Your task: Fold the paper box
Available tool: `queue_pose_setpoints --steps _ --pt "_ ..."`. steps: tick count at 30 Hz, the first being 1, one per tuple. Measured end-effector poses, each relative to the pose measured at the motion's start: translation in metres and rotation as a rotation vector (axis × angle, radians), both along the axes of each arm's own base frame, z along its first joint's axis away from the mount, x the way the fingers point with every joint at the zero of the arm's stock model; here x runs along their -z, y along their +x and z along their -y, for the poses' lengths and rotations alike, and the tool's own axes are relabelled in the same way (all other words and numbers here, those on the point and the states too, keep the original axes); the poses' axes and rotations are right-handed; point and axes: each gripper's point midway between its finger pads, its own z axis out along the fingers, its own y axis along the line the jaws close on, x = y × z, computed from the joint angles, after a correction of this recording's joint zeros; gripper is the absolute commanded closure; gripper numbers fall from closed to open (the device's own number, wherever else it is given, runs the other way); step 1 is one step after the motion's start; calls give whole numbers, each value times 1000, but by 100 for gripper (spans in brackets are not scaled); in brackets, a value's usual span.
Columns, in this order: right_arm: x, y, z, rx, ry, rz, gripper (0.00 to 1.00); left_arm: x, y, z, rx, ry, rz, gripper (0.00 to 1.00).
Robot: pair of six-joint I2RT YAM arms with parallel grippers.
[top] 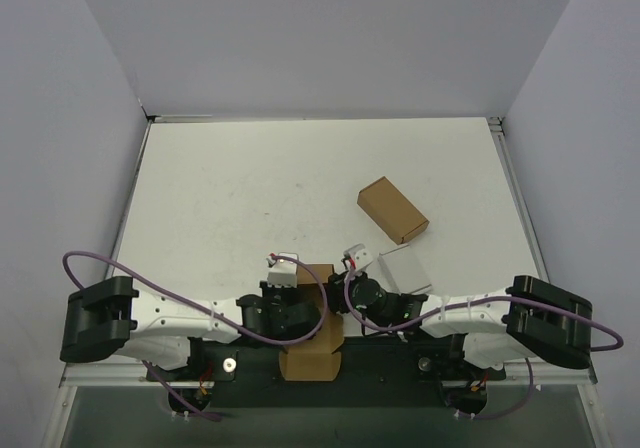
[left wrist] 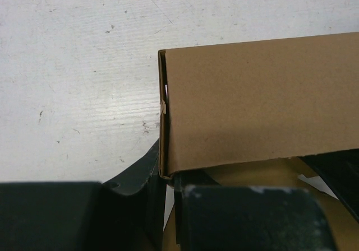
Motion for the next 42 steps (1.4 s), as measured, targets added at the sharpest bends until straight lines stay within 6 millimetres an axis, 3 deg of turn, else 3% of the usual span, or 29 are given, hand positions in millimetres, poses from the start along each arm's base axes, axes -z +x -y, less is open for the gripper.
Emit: queue_pose_setpoints --steps 6,13,18,30,42 --pt "0 13 8 176 -29 11 78 -1 1 7 -17 1 -1 100" --pt "-1 20 21 338 -57 2 80 -1 -1 16 -28 -34 -13 100" --pt "0 25 25 428 -58 -8 91 -2 -2 19 -30 -53 -18 100" --pt "1 30 27 550 -51 -34 100 -4 -1 17 -44 -59 -10 100" --pt "5 32 32 638 -45 -63 100 -13 -4 15 -20 -41 4 100"
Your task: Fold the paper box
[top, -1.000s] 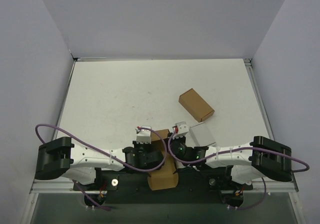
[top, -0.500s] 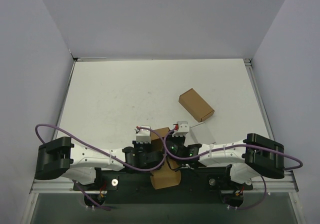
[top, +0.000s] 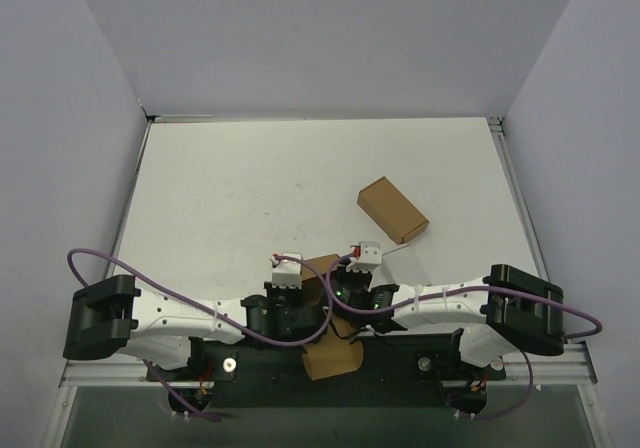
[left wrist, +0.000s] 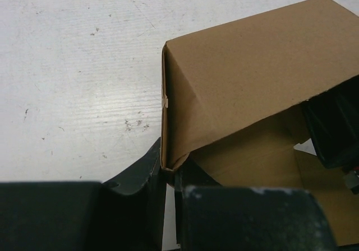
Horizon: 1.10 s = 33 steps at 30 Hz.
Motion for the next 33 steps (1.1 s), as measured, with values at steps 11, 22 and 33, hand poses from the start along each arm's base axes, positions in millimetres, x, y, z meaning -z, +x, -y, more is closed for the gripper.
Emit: queue_pose_setpoints --steps 11,22,33 --pt "-3 0 0 38 32 3 91 -5 4 -1 55 25 -9 100" --pt "-13 -31 31 -63 -159 107 29 -2 10 9 90 -19 -95 100" --pt "-21 -81 39 -322 -103 94 27 -8 14 -4 157 23 -54 95"
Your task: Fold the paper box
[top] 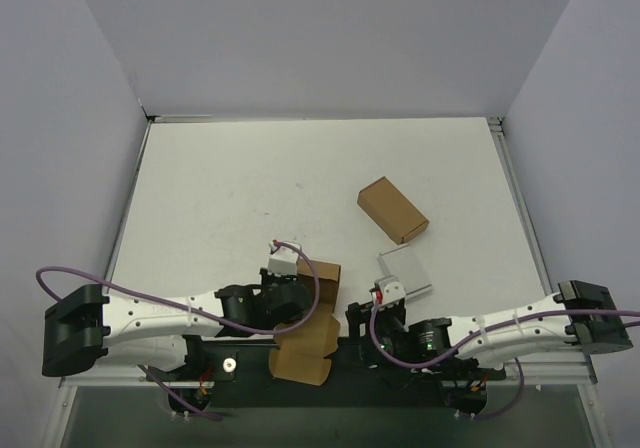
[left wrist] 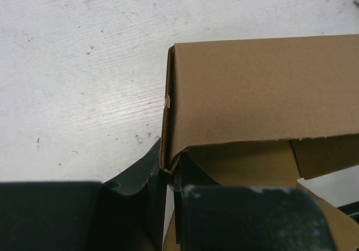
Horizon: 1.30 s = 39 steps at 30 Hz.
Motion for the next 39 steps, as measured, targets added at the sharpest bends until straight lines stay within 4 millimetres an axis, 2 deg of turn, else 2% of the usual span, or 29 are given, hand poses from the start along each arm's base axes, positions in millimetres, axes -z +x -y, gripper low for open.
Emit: queue_pose_setpoints --steps 4,5,8,12,17,23,29,35,39 --pt "1 -12 -3 -103 17 -50 25 10 -1 -12 20 58 8 73" --pt "-2 -14 -6 -118 32 -56 25 10 -1 -13 26 67 9 61" --pt "-12 -16 -14 -149 110 -108 25 10 -3 -12 53 84 17 43" --pt "-20 -8 -16 -122 191 -167 25 1 -10 -6 113 68 24 27" --pt "-27 -2 -19 -91 266 -215 27 -17 -24 3 186 -49 3 19" --pt "-49 3 -30 -53 400 -242 28 -18 -49 1 274 -168 -81 15" --pt "-61 6 -41 -34 512 -274 29 -45 -65 1 335 -321 -107 13" --pt "-64 13 -51 -3 594 -319 31 -75 -61 -14 286 -457 -60 13" --pt "-61 18 -55 11 624 -346 32 -78 -43 -29 187 -466 -37 15"
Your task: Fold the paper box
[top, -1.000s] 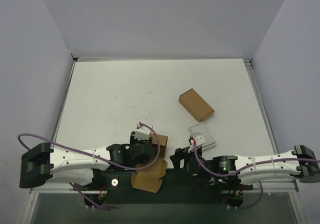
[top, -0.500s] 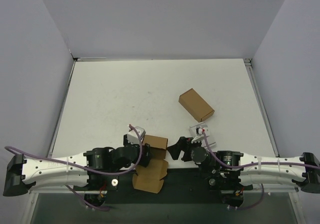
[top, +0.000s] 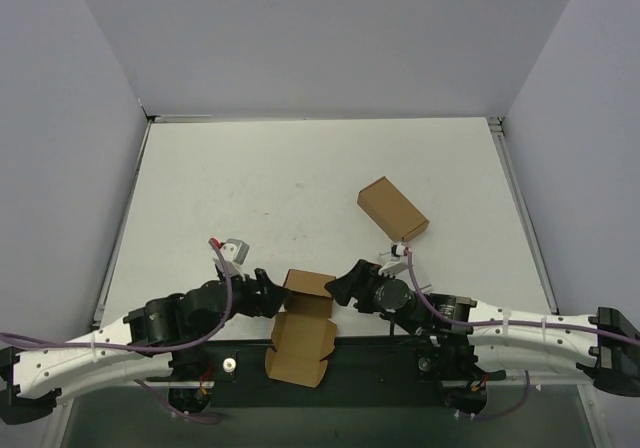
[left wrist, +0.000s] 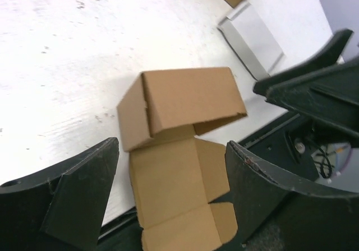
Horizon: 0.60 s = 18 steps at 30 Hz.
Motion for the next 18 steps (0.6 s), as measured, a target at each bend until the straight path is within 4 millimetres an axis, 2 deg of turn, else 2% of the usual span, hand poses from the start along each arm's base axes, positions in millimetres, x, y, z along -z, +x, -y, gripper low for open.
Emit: queue_pose_setpoints --steps 10,18 --pt "18 1 -2 4 -12 -52 37 27 38 -14 -121 110 -88 25" --pt "34 3 4 21 -49 -72 38 17 49 -5 -93 30 -81 28"
